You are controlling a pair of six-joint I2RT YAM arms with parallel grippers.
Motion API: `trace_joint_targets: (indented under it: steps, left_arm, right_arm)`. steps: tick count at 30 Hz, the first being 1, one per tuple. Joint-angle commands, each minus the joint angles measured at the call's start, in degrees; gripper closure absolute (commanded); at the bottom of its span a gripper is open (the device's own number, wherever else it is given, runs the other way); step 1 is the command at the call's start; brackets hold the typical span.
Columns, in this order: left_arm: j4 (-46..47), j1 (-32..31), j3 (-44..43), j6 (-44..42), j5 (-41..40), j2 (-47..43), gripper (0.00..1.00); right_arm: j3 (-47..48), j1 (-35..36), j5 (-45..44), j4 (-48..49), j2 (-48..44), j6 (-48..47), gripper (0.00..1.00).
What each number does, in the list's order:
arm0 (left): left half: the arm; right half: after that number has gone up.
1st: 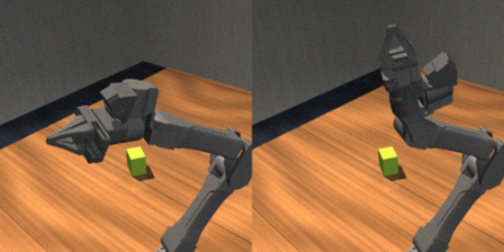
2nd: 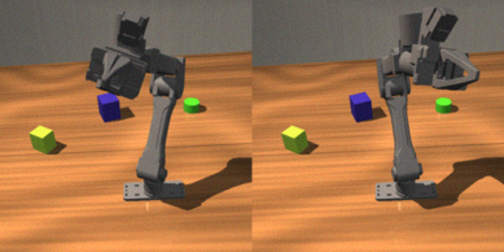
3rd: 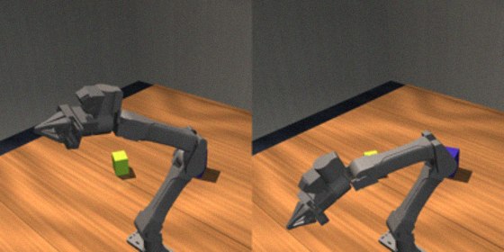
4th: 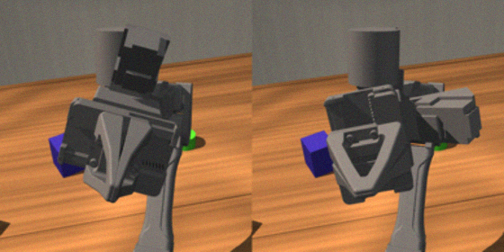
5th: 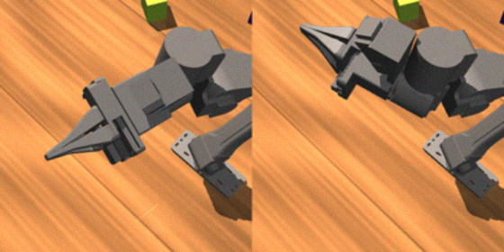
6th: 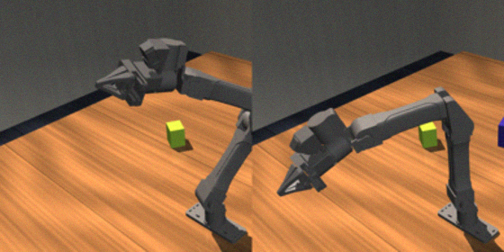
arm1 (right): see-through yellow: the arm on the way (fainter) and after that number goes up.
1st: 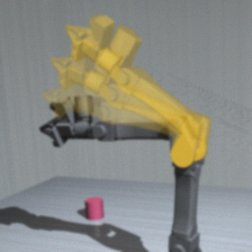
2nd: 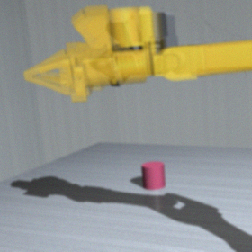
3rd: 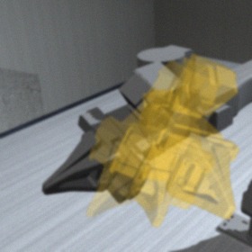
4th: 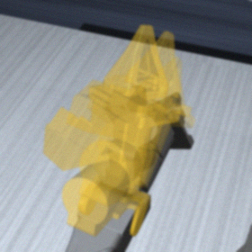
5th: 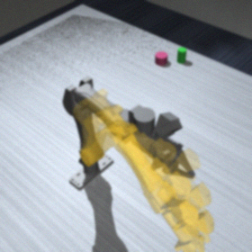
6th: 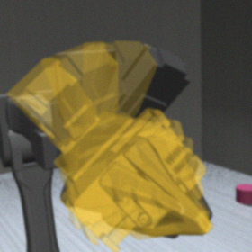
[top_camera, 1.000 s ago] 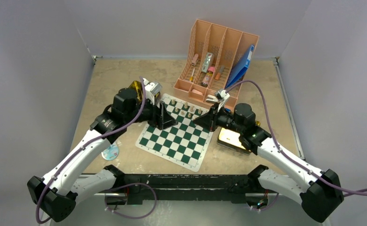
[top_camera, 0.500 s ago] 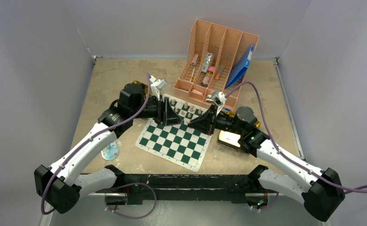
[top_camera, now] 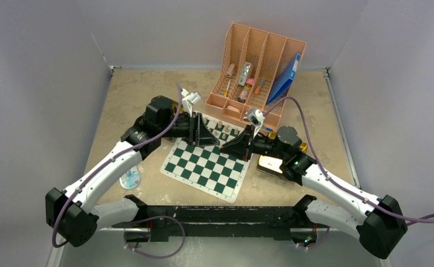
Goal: Set up the chess pieces on the board
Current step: Pick up the chess piece from the storage box.
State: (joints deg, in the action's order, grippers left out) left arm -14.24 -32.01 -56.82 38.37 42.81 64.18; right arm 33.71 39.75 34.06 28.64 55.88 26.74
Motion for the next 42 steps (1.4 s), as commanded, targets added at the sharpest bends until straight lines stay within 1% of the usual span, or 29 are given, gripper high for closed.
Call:
trace_joint_targets:
  steps: [1, 8, 15, 20, 27, 31, 36, 38, 42]
  left_arm:
    - [2.5, -0.1, -0.9, 0.8, 2.0, 1.6, 0.60]
    - [2.9, -0.1, -0.7, 1.1, 2.8, 2.3, 0.64]
    - [3.8, -0.4, 1.6, 2.0, 4.1, 1.8, 0.66]
    - [4.2, -0.6, 1.6, 2.0, 4.8, 2.5, 0.67]
    - [3.0, -1.9, 1.3, 1.0, 4.6, 3.3, 0.78]
    - [-0.6, -2.3, 0.2, -0.5, 2.0, 4.1, 0.78]
    - [0.4, -2.8, -0.3, -0.8, 2.3, 4.3, 0.89]
    - [-0.4, -3.0, -0.8, -1.6, 1.4, 4.3, 0.93]
    - [-2.5, -3.0, -2.1, -3.6, -2.8, 4.4, 0.97]
  right_arm:
    - [1.7, 0.6, 0.6, 4.2, 0.4, 0.6, 0.90]
    - [2.1, 1.0, -0.3, 3.7, 0.8, 0.4, 0.90]
    - [2.0, 1.1, -1.2, 4.1, 1.5, 1.1, 0.90]
    - [2.3, 1.3, -1.2, 4.1, 2.2, 1.2, 0.90]
    - [2.3, 1.3, -2.1, 3.9, 2.6, 1.1, 0.89]
    - [2.1, 1.3, -1.8, 4.2, 2.6, 1.3, 0.89]
    - [2.0, 1.4, -2.3, 3.9, 2.2, 1.2, 0.88]
    - [1.8, 1.4, -2.8, 3.4, 1.8, 1.0, 0.86]
    - [1.1, 1.4, -4.7, 2.0, 1.0, 0.3, 0.78]
